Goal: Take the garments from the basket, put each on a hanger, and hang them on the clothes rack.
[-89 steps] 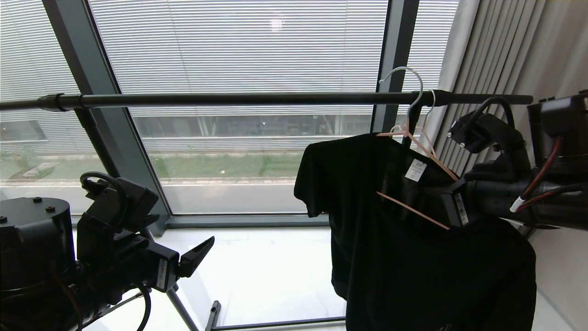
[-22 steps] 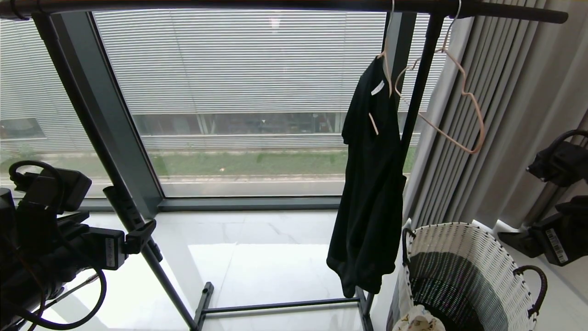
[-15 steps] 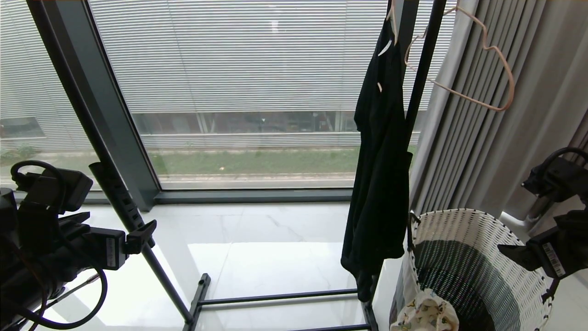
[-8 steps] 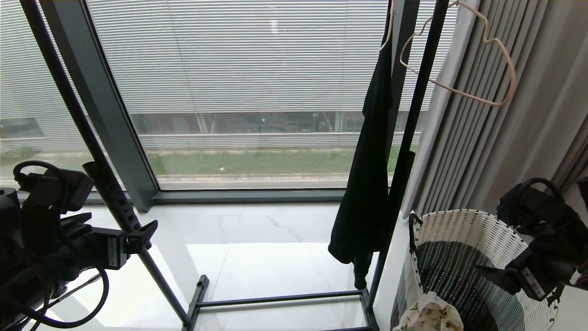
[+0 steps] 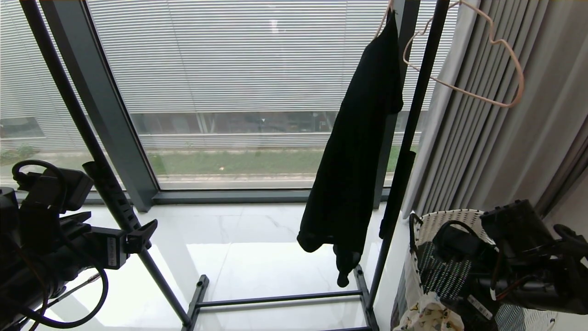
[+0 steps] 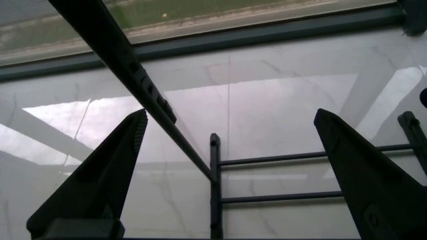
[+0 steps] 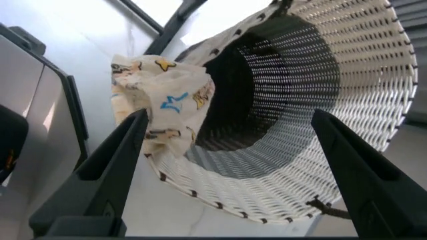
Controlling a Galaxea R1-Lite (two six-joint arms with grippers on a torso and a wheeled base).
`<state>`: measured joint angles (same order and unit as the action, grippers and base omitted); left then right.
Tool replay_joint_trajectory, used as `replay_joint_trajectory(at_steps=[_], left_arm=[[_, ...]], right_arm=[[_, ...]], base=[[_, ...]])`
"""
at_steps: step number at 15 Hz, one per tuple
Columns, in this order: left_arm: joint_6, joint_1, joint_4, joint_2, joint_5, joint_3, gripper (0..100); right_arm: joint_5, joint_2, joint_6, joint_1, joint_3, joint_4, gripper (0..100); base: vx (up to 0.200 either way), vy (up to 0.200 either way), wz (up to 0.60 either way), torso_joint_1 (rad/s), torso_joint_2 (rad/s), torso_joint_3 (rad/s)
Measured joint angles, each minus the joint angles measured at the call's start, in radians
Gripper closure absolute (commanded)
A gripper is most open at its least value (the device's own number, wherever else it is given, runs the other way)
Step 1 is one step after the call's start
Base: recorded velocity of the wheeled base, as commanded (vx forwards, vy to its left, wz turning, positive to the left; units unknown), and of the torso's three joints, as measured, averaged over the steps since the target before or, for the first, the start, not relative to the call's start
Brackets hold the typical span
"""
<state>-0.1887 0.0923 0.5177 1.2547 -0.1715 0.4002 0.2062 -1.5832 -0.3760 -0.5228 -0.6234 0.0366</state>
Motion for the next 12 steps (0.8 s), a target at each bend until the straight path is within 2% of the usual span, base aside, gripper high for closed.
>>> replay_joint_trajectory(at_steps=[2, 4, 8, 12], left_arm=[[0.0, 0.0, 0.0, 0.0, 0.0, -0.002, 0], [0.0, 0.0, 0.0, 0.0, 0.0, -0.003, 0], [0.0, 0.002, 0.0, 0.0, 0.0, -0.003, 0], [0.0, 0.003, 0.0, -0.001, 0.0, -0.004, 0]], right_arm=[[0.004, -0.095, 0.017, -0.037, 0.0, 0.065, 0], [0.023, -0.147, 0.023, -0.048, 0.004, 0.069, 0], [0.096, -0.203, 0.065, -0.046, 0.011, 0.071, 0], [0.127, -0.236, 0.104, -0.044, 0.01, 0.078, 0]], base=[[0.0, 0.0, 0.0, 0.0, 0.0, 0.0], [0.0, 0.0, 0.0, 0.0, 0.0, 0.0], [0.0, 0.0, 0.0, 0.0, 0.0, 0.0], [0.0, 0.0, 0.0, 0.0, 0.0, 0.0]])
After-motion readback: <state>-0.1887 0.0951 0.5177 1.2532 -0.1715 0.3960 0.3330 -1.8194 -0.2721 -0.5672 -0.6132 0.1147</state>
